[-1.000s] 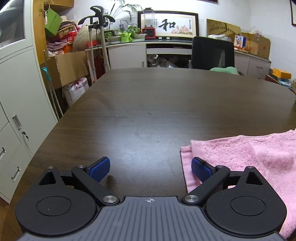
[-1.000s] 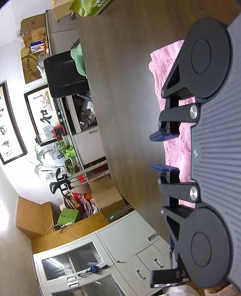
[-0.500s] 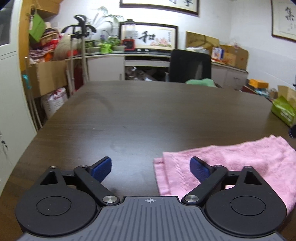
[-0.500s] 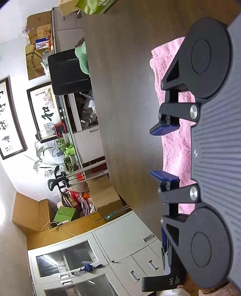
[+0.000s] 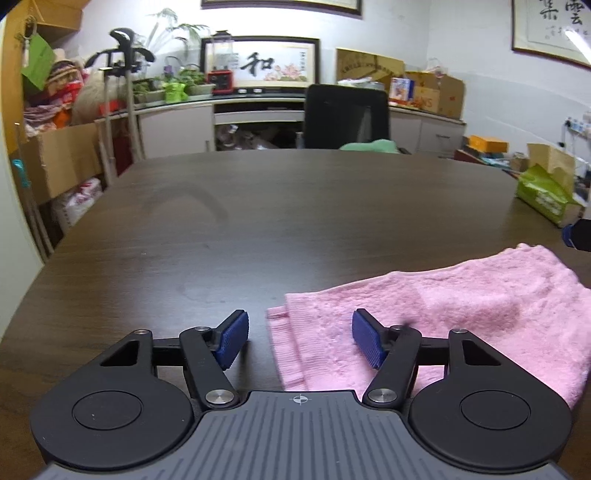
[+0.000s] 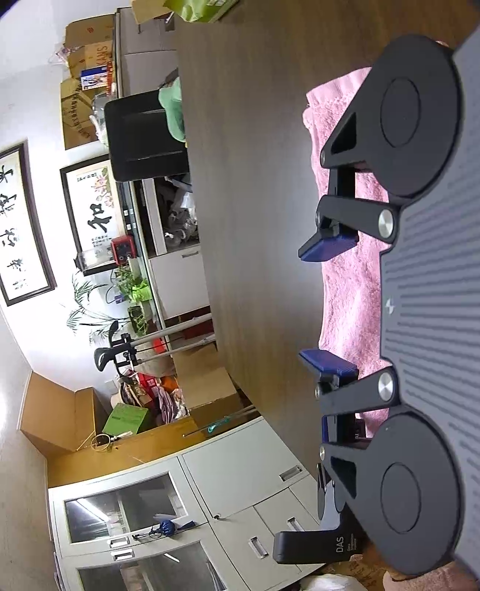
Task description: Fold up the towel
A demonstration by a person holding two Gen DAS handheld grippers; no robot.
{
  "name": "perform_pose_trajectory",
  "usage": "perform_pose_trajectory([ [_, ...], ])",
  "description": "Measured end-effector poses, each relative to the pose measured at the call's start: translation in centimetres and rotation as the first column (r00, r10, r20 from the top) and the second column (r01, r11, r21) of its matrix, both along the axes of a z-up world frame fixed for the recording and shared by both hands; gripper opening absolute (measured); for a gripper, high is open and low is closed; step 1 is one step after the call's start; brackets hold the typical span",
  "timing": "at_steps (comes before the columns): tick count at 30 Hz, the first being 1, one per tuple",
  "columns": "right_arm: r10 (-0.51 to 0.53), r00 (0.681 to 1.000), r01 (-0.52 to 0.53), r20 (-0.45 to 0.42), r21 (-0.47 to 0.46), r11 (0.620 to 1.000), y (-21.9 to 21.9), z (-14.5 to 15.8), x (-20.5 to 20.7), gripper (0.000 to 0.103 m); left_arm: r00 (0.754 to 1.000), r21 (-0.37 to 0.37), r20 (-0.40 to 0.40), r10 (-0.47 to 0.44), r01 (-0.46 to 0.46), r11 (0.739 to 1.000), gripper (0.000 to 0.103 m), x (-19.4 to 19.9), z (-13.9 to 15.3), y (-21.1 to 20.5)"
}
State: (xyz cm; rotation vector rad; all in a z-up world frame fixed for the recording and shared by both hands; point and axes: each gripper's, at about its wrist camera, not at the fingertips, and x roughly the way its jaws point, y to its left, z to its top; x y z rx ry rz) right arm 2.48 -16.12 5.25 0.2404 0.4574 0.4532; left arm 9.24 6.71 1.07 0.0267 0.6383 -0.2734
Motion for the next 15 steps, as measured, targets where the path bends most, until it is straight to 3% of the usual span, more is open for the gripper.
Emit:
perform_pose_trajectory([
  [2,0.005,1.000,-0.005,-0.002,0.000,1.000,0.06,0.06,-0.06,0.056,1.000,-0.020,-0.010,-0.025,0.025,0.999,0.059,0.21,0.02,-0.03],
  [6,-0.001,1.000,0.001,0.006,-0.011,1.000,0.08,0.18,-0.21,0.058,0.998,-0.039,-0.023,-0.053,0.052,0.998,0.037,0.18,-0.03,0.12],
  [15,-0.023,1.000,0.023,-0.001,-0.026,0.999,0.03,0.09,-0.07,0.061,0.998,-0.068,-0.046,-0.053,0.049,0.996,0.038,-0.14,-0.15,0.51],
])
